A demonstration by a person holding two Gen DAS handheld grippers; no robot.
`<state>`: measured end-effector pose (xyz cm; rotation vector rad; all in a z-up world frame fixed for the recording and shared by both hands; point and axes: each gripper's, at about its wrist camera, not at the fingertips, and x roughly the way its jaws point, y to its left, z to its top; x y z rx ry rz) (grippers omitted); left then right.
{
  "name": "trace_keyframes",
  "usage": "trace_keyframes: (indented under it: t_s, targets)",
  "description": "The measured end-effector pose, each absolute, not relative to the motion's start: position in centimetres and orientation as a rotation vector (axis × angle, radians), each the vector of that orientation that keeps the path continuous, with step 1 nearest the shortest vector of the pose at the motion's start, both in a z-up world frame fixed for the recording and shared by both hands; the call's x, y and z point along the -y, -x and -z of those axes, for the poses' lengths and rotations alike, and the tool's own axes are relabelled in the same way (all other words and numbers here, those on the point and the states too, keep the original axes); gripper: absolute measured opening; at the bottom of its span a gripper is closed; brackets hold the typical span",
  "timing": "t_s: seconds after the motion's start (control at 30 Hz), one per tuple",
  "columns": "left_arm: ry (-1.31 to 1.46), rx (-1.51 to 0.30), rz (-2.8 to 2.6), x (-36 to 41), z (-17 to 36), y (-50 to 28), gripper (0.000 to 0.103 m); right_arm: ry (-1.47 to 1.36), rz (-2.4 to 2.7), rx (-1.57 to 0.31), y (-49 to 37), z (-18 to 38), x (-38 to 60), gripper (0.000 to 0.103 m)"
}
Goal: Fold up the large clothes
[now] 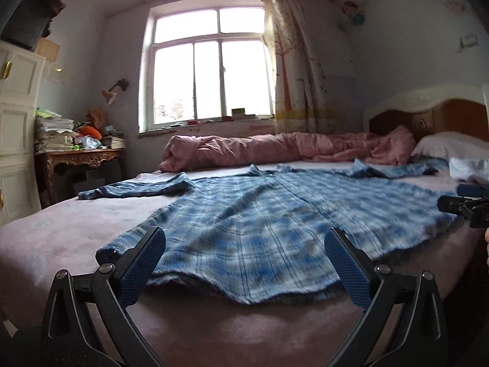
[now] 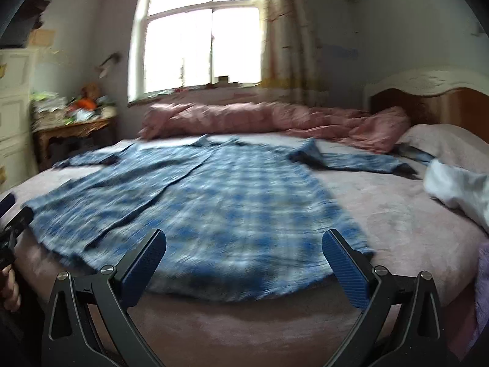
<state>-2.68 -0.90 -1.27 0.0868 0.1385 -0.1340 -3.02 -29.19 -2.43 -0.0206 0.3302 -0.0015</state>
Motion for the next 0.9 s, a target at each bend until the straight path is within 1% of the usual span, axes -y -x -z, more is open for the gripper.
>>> trace_keyframes:
  t_s: [0.17,0.27,0.37,0.4,0.47,0.53,0.57,0.6,0.63,0.67,0.7,0.73,0.77,0.8,0.83,0.9]
  targets:
    - [-0.198,-0.235,0.181,2.0,1.9,3.1,0.103,0.075,-0.183,-0.427,3.5,3.6,27.2,0.103]
    - [-0.313,-0.297,0.182,2.9,2.7,2.9,0.103,0.225,-0.188,-0.444,4.3,4.3,25.2,0.102]
    - [-0.405,-0.339,0.139,3.5,3.5,1.9,0.103,0.314,-0.125,-0.471,3.9,5.1,24.4,0.098]
    - [-0.419,-0.355,0.129,3.6,3.8,1.5,0.103,0.306,-0.093,-0.481,3.4,5.3,24.6,0.095]
    - [-0.407,-0.394,0.138,3.3,3.9,0.7,0.103,0.271,-0.066,-0.522,2.4,5.7,25.3,0.095]
    - [-0.409,-0.388,0.099,3.2,3.7,0.3,0.103,0.26,-0.059,-0.537,2.1,5.6,25.6,0.095]
    - [-0.431,-0.359,0.055,3.1,3.5,0.2,0.101,0.272,-0.036,-0.539,2.0,5.4,25.6,0.095]
    - [-0.453,-0.33,0.012,3.1,3.5,0.1,0.095,0.299,0.01,-0.531,1.9,5.3,25.8,0.095]
    - [-0.471,-0.311,-0.015,2.9,3.5,-0.2,0.087,0.327,0.06,-0.513,1.7,5.2,25.9,0.094]
    - [-0.482,-0.302,-0.03,2.7,3.5,-0.6,0.083,0.352,0.098,-0.502,1.5,5.1,26.1,0.092]
    - [-0.5,-0.31,-0.036,2.4,3.8,-1.1,0.073,0.375,0.121,-0.498,1.1,5.1,26.4,0.079]
    - [-0.509,-0.329,-0.028,2.2,3.9,-1.7,0.058,0.387,0.125,-0.51,0.6,5.2,27.0,0.061]
    - [-0.496,-0.348,-0.01,1.8,3.7,-2.2,0.048,0.385,0.102,-0.539,0.1,5.1,27.5,0.042]
    - [-0.474,-0.359,0.004,1.4,3.3,-2.6,0.026,0.375,0.064,-0.559,-0.2,4.8,27.9,0.032]
    - [-0.459,-0.368,0.018,1.2,2.7,-3.0,0.014,0.374,0.042,-0.563,-0.3,4.3,28.0,0.014]
    - [-0.45,-0.377,0.049,1.2,1.2,-4.1,0.009,0.402,0.044,-0.558,-0.9,3.0,28.5,0.009]
